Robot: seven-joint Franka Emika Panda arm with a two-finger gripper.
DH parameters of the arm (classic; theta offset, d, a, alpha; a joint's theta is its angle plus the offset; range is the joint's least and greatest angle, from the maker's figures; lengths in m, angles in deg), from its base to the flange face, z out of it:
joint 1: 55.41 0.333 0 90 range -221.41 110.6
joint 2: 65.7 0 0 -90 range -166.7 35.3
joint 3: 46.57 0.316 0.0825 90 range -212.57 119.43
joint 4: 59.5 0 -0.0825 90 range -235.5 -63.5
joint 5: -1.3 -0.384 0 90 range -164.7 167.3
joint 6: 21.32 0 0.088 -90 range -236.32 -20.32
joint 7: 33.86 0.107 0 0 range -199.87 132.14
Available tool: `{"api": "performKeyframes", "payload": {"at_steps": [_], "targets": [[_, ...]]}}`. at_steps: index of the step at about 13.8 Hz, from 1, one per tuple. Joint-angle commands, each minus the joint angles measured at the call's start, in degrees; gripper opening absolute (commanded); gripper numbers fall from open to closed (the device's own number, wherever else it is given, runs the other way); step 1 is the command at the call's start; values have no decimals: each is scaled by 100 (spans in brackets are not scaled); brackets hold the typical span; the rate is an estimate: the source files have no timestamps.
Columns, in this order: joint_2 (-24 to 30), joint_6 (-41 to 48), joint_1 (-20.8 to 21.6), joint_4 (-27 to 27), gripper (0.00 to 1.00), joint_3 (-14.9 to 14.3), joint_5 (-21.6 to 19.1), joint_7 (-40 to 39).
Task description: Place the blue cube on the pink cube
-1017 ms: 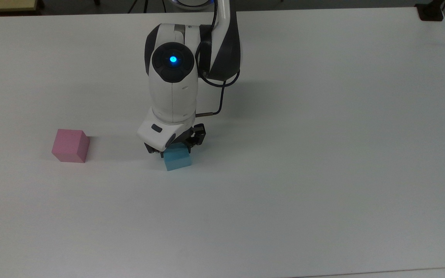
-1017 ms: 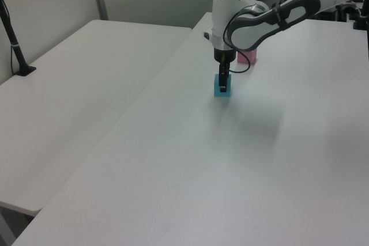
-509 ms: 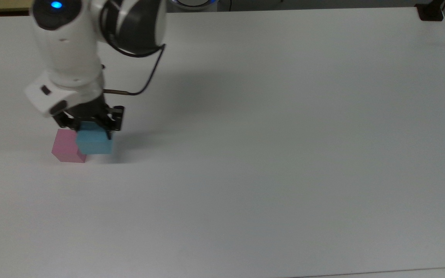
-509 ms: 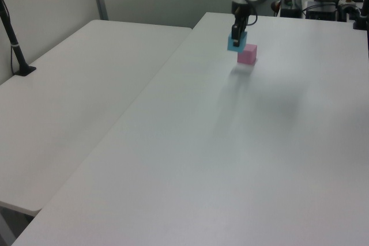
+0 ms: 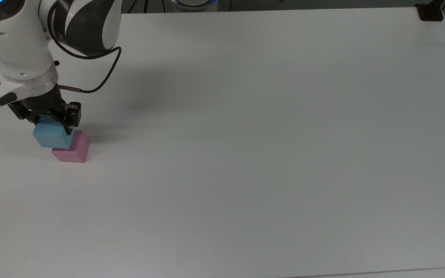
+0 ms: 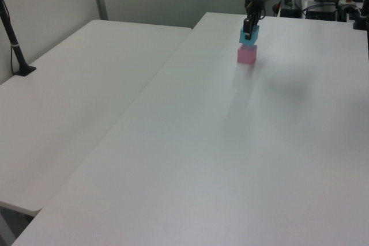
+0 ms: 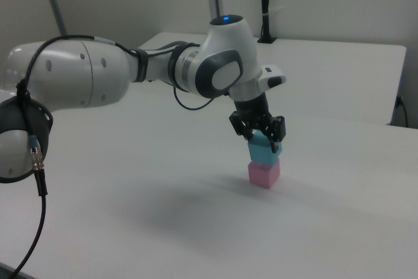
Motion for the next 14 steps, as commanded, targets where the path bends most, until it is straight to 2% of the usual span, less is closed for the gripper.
{"api": "performKeyframes", "payload": {"at_steps": [1,5,8,9,12,14], "targets": [[-29,-156,2,-55,100,35,179,-31],[268,2,55,-55,100,43,249,-5],[1032,1027,422,-99,100,52,249,47],[1356,1510,624,-143,100,52,241,248],[2026,2549,1099,-152,100,87,205,1766],[2194,2980,1442,-205,100,88,232,1867]]}}
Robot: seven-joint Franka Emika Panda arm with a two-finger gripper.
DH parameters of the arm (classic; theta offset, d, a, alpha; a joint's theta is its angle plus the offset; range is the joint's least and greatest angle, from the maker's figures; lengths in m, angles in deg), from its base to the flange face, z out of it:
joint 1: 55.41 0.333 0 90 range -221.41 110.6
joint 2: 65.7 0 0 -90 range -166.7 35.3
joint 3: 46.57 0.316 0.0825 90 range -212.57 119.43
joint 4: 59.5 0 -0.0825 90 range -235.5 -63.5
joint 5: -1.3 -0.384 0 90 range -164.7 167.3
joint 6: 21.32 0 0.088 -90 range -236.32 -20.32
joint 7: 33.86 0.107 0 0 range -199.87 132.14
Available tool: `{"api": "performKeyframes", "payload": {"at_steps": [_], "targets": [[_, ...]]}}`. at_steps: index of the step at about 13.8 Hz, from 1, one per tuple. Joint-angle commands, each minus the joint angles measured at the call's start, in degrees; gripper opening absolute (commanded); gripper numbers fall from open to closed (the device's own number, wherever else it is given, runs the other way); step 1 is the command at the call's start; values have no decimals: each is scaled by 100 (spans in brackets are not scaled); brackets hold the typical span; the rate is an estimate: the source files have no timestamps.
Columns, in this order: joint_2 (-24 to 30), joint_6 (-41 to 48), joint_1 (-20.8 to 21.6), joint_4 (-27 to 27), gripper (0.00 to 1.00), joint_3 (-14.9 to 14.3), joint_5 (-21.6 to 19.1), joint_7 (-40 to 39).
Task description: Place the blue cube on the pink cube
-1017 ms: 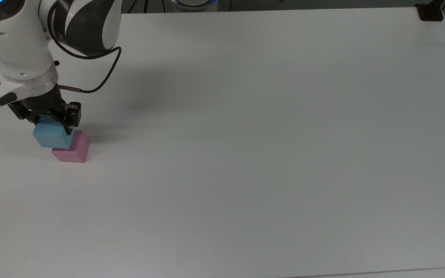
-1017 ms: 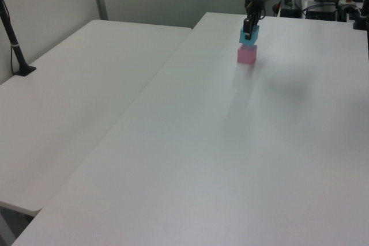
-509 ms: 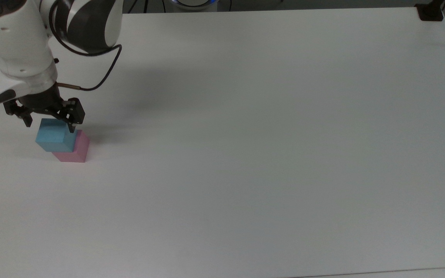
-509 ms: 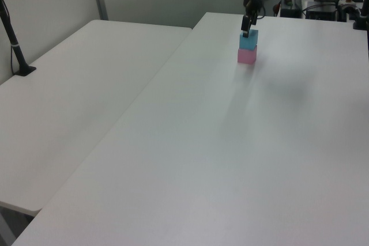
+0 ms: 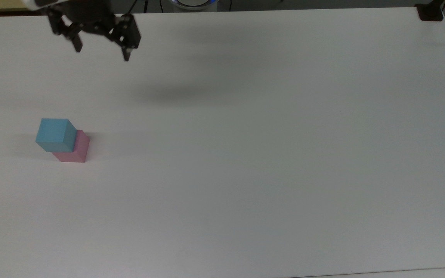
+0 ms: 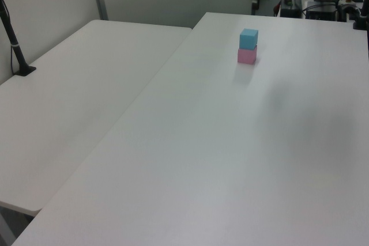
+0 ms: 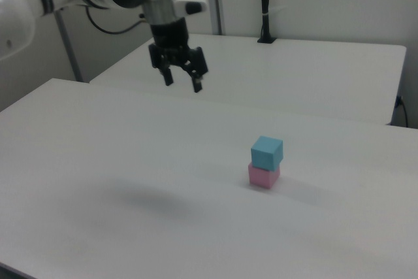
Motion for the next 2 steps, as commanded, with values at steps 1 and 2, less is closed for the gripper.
{"api": "performKeyframes", "payload": {"at_steps": [1,2], "targets": [[345,461,369,-305,100,-11,84,250],[355,463,369,-296,100,-11,75,241]]}}
